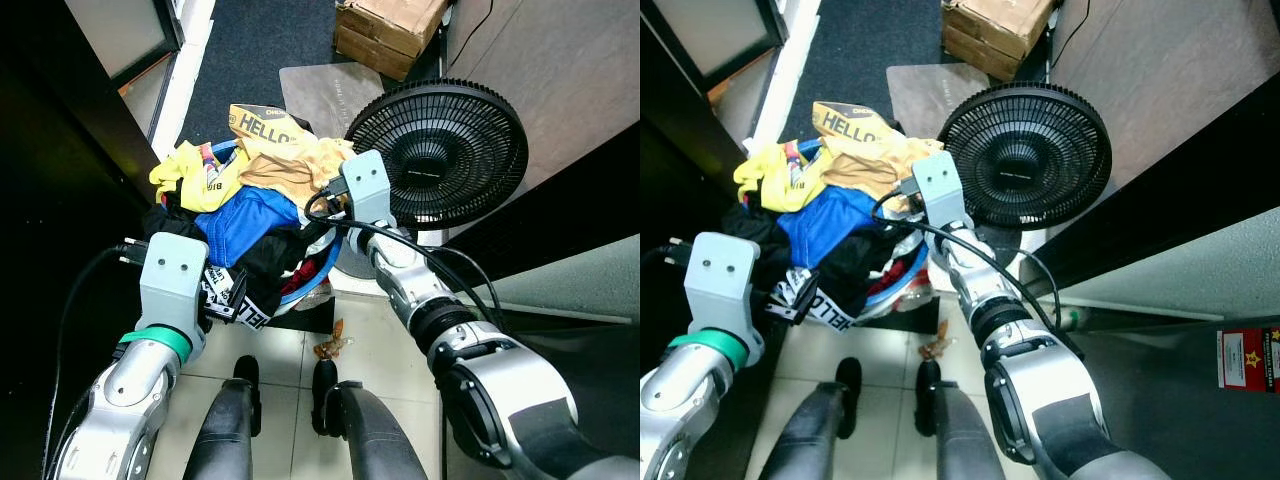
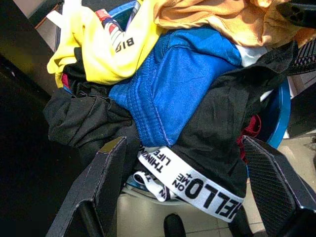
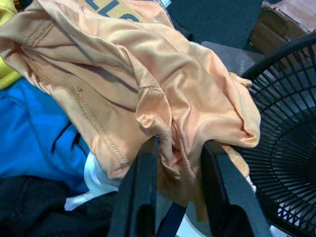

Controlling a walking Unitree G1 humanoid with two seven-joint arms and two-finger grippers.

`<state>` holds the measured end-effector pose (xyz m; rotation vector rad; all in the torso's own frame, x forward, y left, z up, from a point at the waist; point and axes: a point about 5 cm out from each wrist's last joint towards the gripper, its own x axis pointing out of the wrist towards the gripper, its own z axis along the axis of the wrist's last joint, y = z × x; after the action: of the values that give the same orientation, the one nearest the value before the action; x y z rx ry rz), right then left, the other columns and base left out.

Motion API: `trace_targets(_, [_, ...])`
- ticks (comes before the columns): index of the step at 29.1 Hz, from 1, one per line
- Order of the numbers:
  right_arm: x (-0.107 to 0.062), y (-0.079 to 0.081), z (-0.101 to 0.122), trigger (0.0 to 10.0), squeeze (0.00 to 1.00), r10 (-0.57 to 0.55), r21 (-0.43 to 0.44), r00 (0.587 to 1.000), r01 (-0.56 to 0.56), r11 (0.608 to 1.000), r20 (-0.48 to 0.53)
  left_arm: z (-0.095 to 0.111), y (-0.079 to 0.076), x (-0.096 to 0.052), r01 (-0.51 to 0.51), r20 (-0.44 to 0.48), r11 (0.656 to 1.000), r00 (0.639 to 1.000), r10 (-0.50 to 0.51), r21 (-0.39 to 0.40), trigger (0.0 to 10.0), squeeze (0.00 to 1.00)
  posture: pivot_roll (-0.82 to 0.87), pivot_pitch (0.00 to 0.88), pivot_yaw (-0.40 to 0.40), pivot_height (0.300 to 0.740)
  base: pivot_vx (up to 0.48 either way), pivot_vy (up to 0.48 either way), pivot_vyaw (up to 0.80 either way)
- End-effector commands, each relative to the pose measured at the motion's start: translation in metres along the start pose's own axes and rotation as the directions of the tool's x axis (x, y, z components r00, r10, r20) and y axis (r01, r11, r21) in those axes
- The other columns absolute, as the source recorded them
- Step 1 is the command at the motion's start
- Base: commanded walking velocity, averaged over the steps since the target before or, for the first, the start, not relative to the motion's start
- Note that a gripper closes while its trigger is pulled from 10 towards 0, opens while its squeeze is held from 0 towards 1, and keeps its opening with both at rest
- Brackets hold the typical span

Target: Clothes washing

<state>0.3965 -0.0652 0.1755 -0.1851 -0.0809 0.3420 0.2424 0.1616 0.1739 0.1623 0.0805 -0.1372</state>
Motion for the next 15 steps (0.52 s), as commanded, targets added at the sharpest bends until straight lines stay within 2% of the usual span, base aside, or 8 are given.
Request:
trace_targets(1, [-0.0044,-0.0011,-0.0111,0.0,0.00,-0.006,0.014,1.000,0.007,1.000,-0.029,-0.0074,-0.0012,-0.0041,-0.002,-0.036,1.000,0.999,0.002,-0.010,10.0,0.00,0.14,0.510,-0.075,0.740,0.000,0.000,0.00])
trace_targets(15, [-0.0053,-0.0083,-0.0095,0.0,0.00,-0.026,0.034,1.000,0.026,0.999,-0.008,-0.0071,0.0009,0.0048,-0.006,-0.029,1.000,1.000,0.006,-0.008,10.0,0.00,0.13,0.468,-0.066,0.740,0.000,0.000,0.00])
